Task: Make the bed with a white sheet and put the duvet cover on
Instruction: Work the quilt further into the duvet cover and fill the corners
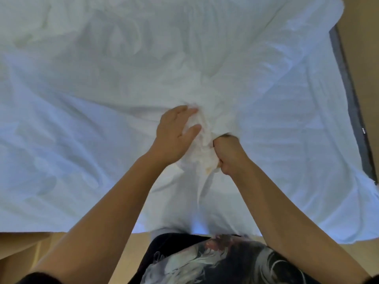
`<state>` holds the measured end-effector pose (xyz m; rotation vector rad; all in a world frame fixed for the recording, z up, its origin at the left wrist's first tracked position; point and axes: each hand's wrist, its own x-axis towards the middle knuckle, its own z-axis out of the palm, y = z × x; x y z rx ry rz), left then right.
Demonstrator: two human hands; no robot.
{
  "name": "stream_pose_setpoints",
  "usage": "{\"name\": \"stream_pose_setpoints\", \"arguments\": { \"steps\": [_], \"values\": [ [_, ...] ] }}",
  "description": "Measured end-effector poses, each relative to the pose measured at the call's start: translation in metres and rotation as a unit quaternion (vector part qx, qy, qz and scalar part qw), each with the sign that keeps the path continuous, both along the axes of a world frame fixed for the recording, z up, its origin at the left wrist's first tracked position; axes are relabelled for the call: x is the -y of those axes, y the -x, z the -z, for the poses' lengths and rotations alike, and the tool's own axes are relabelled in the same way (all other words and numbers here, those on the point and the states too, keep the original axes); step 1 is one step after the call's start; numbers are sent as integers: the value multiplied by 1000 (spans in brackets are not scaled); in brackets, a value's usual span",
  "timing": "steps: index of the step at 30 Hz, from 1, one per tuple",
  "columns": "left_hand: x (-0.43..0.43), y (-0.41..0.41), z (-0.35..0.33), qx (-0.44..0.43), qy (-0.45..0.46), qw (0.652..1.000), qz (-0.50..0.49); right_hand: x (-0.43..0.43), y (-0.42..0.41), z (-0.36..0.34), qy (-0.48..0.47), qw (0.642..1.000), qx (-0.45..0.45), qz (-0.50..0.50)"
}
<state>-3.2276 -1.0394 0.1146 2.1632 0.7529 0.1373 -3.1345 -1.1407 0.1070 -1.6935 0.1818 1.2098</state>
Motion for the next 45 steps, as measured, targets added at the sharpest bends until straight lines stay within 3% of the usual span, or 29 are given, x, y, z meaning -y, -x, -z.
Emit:
{"name": "stream_pose_setpoints", "arguments": {
  "steps": [3, 6, 9, 12, 14, 18, 23, 25, 27, 30, 33, 36, 38, 40, 43, 45],
  "values": [
    [20, -27, -1, -115, 3, 992, 47, 55, -3, -21, -52, 999, 10, -12],
    [61, -63, -11, -71, -105, 992, -12, 101, -23, -46, -65, 996, 34, -59],
    [65, -99, -41, -10, -252, 964, -86, 147, -45, -75, -71, 988, 70, -119],
    [53, -140, -59, -25, -323, 944, -55, 195, -66, -93, -86, 984, 91, -128],
    [73, -166, -48, -36, -310, 950, -8, 220, -78, -86, -64, 990, 78, -98],
    [127, -168, -1, -103, -158, 982, 4, 227, -83, -59, 62, 991, 53, -109],
    [131, -134, 31, -79, 94, 990, 61, 189, -83, -34, 85, 989, 72, -94],
    [131, -130, 37, -84, 145, 984, 64, 181, -81, -32, 83, 989, 88, -89],
    [127, -134, 42, -103, 117, 986, 65, 175, -77, -32, 84, 989, 99, -76],
    [122, -149, 39, -81, -94, 984, 127, 169, -65, -36, 97, 986, 117, -66],
    [109, -185, 28, -45, -274, 930, 241, 174, -48, -45, 108, 989, 96, -26],
    [83, -228, 19, -8, -361, 872, 331, 201, -24, -57, 105, 992, 66, 18],
    [78, -242, 22, -5, -354, 871, 341, 216, -15, -62, 83, 995, 41, 44],
    [86, -241, 32, -48, -307, 894, 324, 223, -19, -57, 97, 993, 19, 63],
    [101, -224, 37, -151, -165, 944, 241, 226, -30, -37, 165, 983, 26, 70],
    [115, -195, 33, -126, -83, 965, 215, 226, -38, -22, 183, 980, 41, 68]
  ]
}}
